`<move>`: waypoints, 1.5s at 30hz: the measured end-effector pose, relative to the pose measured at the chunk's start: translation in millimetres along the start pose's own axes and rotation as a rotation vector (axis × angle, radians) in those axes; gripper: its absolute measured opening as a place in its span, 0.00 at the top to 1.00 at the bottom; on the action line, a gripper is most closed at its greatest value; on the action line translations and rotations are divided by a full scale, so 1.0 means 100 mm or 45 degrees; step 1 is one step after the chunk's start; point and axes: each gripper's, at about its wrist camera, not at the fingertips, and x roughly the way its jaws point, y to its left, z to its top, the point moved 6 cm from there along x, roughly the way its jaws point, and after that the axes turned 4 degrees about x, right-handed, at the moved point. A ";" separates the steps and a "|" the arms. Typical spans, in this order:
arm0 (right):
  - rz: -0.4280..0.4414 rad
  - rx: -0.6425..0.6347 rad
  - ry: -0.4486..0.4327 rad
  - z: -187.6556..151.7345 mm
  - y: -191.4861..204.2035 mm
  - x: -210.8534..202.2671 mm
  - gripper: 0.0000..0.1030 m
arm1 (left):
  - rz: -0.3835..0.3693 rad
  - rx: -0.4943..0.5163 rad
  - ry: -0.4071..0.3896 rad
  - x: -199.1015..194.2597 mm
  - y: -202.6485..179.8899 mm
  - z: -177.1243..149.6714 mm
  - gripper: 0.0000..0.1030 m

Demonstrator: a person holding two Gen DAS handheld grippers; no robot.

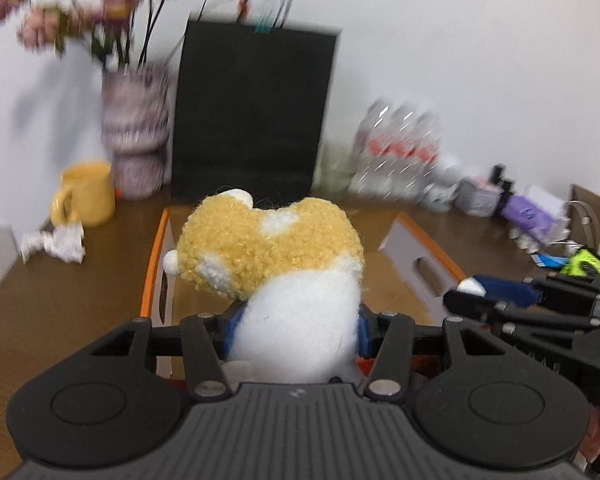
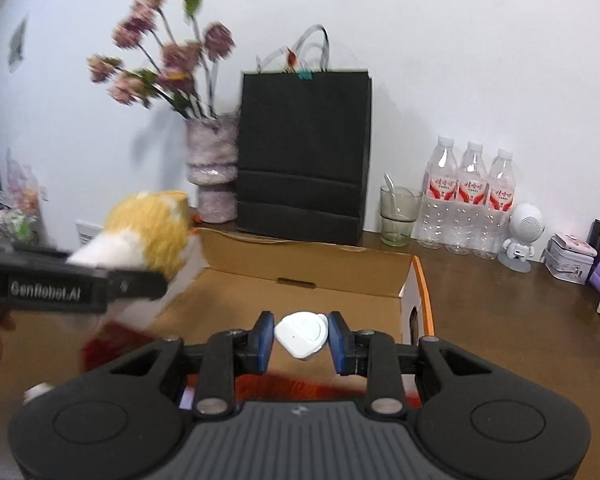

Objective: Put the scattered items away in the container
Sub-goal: 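Carry the plush and white piece into the cardboard box and open both grippers, then grasp the crumpled tissue with the left gripper while the right grasps the blue packet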

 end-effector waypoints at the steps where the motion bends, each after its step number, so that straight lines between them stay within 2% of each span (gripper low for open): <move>1: -0.015 0.011 0.021 0.04 -0.03 0.14 0.73 | 0.016 -0.015 0.029 0.12 0.04 0.00 0.49; 6: -0.055 0.071 0.150 0.02 -0.20 0.76 0.73 | 0.100 -0.004 0.139 0.61 0.16 -0.01 0.49; 11: -0.058 0.078 0.234 -0.10 -0.22 1.06 0.72 | 0.104 -0.008 0.206 0.83 0.19 -0.11 0.47; 12: -0.057 0.087 0.244 -0.11 -0.23 1.09 0.72 | 0.111 -0.007 0.215 0.86 0.20 -0.13 0.44; 13: -0.060 0.099 0.256 -0.12 -0.23 1.12 0.62 | 0.116 -0.008 0.222 0.87 0.20 -0.14 0.32; 14: -0.073 0.109 0.272 -0.13 -0.24 1.14 0.33 | 0.130 -0.010 0.224 0.87 0.21 -0.14 0.23; 15: -0.090 0.115 0.286 -0.14 -0.24 1.16 0.19 | 0.162 -0.016 0.214 0.85 0.22 -0.13 0.10; 16: -0.114 0.113 0.287 -0.14 -0.25 1.15 0.15 | 0.210 -0.020 0.190 0.81 0.25 -0.11 0.00; 20: -0.091 0.115 0.286 -0.15 -0.25 1.07 0.07 | 0.250 0.004 0.158 0.71 0.29 -0.06 0.00; 36: -0.108 0.131 0.262 -0.08 -0.22 0.75 0.06 | 0.246 0.036 0.127 0.41 0.21 -0.06 0.00; 40: -0.098 0.132 0.237 -0.06 -0.18 0.57 0.06 | 0.237 0.044 0.101 0.20 0.19 -0.08 0.00; 45: -0.068 0.096 0.168 -0.10 -0.10 0.12 0.05 | 0.229 0.055 0.035 -0.22 0.25 -0.17 0.00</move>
